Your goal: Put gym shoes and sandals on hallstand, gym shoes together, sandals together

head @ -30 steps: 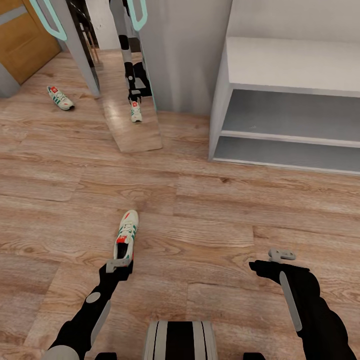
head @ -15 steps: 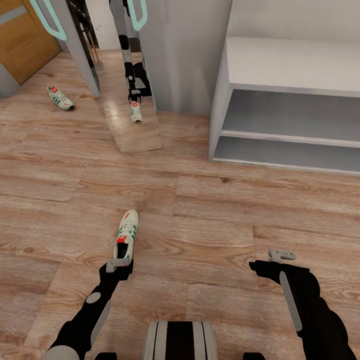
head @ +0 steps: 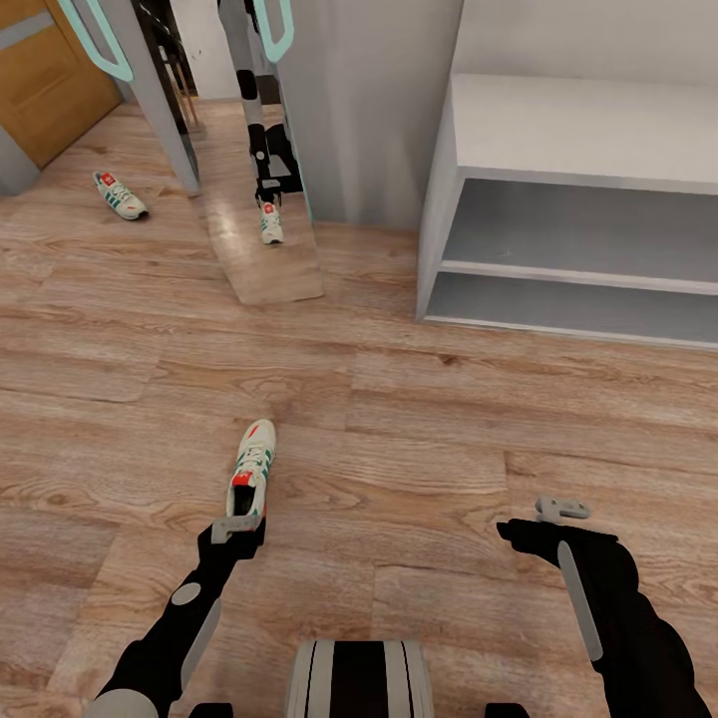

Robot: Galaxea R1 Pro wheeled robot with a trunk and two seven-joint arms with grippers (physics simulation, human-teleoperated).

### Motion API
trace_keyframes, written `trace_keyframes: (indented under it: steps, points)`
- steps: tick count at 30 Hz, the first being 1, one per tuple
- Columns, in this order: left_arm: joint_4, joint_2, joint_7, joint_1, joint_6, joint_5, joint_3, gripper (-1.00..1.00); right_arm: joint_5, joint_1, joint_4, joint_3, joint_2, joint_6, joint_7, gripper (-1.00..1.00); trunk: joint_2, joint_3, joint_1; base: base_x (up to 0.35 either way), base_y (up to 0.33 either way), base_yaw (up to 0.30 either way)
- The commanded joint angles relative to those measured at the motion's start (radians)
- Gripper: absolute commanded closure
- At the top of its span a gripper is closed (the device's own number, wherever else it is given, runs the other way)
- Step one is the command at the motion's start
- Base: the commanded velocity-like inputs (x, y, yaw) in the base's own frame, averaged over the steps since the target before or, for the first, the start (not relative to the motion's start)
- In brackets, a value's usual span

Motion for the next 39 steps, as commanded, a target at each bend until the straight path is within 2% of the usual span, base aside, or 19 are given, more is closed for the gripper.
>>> trace_keyframes:
  steps: [1,30,39]
  points:
    - [0.000,0.000,0.000,0.000,0.000,0.000,0.001,-1.00,0.000,0.000,0.000,0.000,0.000,0.000,0.000,-1.00,0.000,0.000,0.000,0.006,0.000,0.000]
    - [-0.010,0.000,0.000,0.010,0.000,0.000,-0.005,-1.00,0.000,0.000,0.000,0.000,0.000,0.000,0.000,-1.00,0.000,0.000,0.000,0.000,0.000,0.000]
    - [-0.010,0.000,0.002,0.010,0.000,0.000,-0.005,-1.00,0.000,0.000,0.000,0.007,0.000,0.000,0.000,-1.00,-0.002,-0.035,0.004,0.000,0.000,0.000]
